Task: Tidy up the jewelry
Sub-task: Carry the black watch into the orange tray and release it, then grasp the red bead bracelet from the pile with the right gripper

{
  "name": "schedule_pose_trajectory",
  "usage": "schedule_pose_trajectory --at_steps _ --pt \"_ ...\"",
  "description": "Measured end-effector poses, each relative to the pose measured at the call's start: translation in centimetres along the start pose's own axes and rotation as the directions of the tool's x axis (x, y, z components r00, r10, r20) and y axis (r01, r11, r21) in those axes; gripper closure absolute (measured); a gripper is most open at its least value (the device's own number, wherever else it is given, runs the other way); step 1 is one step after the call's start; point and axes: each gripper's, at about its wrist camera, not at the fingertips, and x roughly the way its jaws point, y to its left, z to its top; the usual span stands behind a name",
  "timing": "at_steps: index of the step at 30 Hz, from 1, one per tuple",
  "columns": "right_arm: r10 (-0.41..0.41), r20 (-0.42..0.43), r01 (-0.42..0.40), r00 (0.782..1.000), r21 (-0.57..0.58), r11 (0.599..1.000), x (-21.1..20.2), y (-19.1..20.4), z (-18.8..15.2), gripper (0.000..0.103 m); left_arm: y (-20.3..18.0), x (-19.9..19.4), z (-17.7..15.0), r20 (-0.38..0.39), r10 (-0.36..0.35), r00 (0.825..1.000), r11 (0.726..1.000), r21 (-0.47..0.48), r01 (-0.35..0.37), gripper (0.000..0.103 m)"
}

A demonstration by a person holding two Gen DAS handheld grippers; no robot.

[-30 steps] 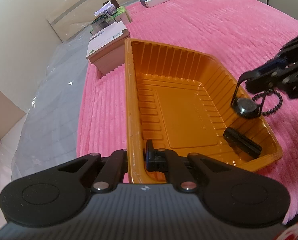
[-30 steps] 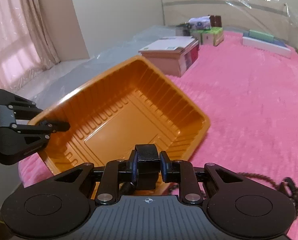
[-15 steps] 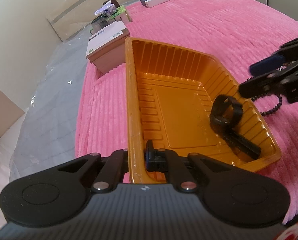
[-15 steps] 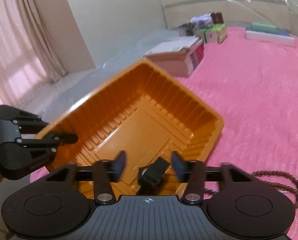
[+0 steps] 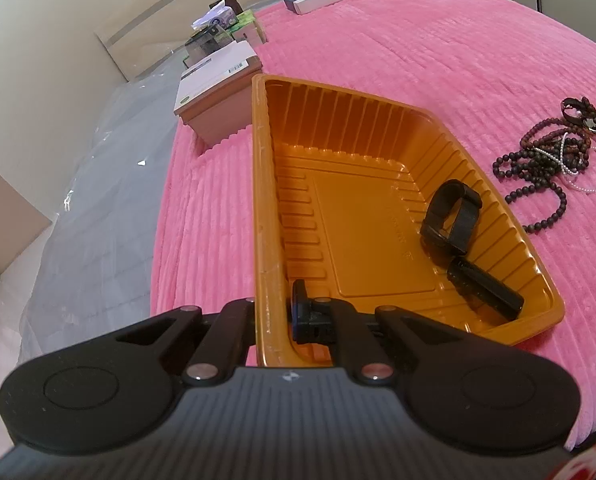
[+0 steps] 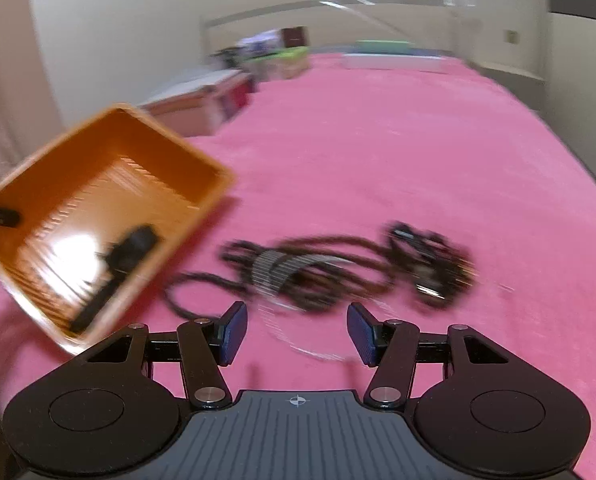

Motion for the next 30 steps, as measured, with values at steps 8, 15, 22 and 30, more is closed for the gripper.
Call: schedule_pose_trajectory --at_steps 8,15,22,30 --pt "-0.107 0.011 0.106 0.994 0.069 0.992 -1.0 -4.9 -0.5 0.048 -0.1 0.0 0.1 -0.003 0.003 1.000 1.000 -0.004 -0.003 0.100" --pt "-0.098 0.016 0.098 0.995 0.011 0.995 0.3 -5.2 0.8 0.048 -0.1 0.0 0.2 -0.008 0.006 1.000 1.000 -0.002 -0.006 0.101" --pt "-0.117 0.006 0.117 0.993 -0.134 0.984 3.3 -3.3 1.8 0.073 0.0 0.1 0.3 -0.015 0.004 1.000 1.000 0.001 -0.004 0.101" --pt "-0.170 -0.011 0.163 0.985 -0.240 0.957 6.1 -2.2 1.9 0.082 0.0 0.2 0.3 -0.015 0.003 1.000 1.000 0.001 -0.003 0.100"
